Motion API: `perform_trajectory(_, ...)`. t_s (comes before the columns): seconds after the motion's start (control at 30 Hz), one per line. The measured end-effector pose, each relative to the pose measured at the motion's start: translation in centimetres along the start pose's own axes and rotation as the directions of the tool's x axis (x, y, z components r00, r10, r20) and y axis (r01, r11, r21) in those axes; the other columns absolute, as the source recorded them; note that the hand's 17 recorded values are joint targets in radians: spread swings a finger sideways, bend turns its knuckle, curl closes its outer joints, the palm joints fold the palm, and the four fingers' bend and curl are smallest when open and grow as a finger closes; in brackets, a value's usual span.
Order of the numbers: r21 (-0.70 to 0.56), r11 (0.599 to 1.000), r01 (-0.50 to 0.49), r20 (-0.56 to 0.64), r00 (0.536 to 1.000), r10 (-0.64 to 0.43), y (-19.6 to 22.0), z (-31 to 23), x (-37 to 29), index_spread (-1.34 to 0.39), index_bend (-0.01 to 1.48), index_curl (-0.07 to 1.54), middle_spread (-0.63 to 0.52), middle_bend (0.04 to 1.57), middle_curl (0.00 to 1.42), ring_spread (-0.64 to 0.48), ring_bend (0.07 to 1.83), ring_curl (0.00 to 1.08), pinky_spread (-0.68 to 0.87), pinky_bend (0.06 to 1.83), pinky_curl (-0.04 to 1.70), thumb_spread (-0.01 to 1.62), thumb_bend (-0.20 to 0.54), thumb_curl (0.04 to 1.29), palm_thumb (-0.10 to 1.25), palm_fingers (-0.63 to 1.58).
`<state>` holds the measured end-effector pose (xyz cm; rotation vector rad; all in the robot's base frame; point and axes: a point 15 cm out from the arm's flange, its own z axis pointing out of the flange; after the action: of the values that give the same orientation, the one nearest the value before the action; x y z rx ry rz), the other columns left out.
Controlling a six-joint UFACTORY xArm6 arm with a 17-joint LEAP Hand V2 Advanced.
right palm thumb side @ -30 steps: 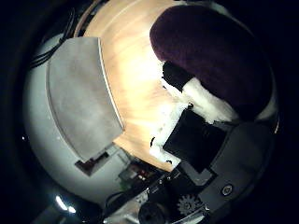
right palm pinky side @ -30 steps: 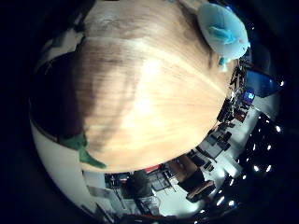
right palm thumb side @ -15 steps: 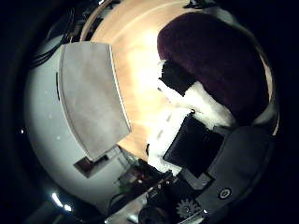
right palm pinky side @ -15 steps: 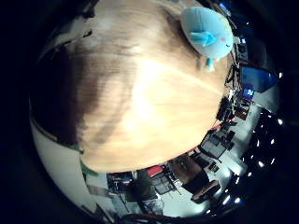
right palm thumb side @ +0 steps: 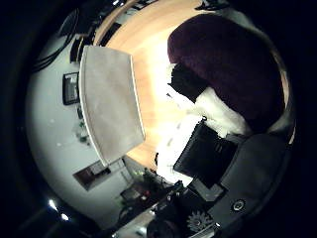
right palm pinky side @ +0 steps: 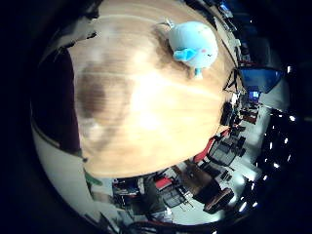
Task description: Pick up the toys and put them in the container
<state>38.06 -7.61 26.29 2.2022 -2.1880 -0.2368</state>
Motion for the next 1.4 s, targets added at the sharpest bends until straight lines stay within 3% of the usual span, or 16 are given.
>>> perform_trajectory(0.57,0.254,0.966,0.040,-0.016,0.999,-0.037,2.2,-10.0,-4.1,-0.29,1.05,0.67,-0.18,1.22,0.63,-0.20,1.41,0.54,-0.27,1.32,0.57,1.41,-0.005,0.21,0.67,1.23)
perform_trajectory(1.03,0.364,0.927,0.089,-0.032,0.996,-0.083,1.9,-15.9,-8.3,-0.29,1.05,0.67,-0.18,1.22,0.63,-0.20,1.41,0.54,-0.28,1.31,0.59,1.41,-0.006,0.21,0.67,1.23)
perform_trajectory(1.4,0.393,0.902,0.178,-0.031,0.983,-0.181,1.0,-19.5,-15.8,-0.29,1.05,0.67,-0.18,1.23,0.62,-0.20,1.41,0.54,-0.28,1.30,0.61,1.40,-0.007,0.21,0.68,1.23)
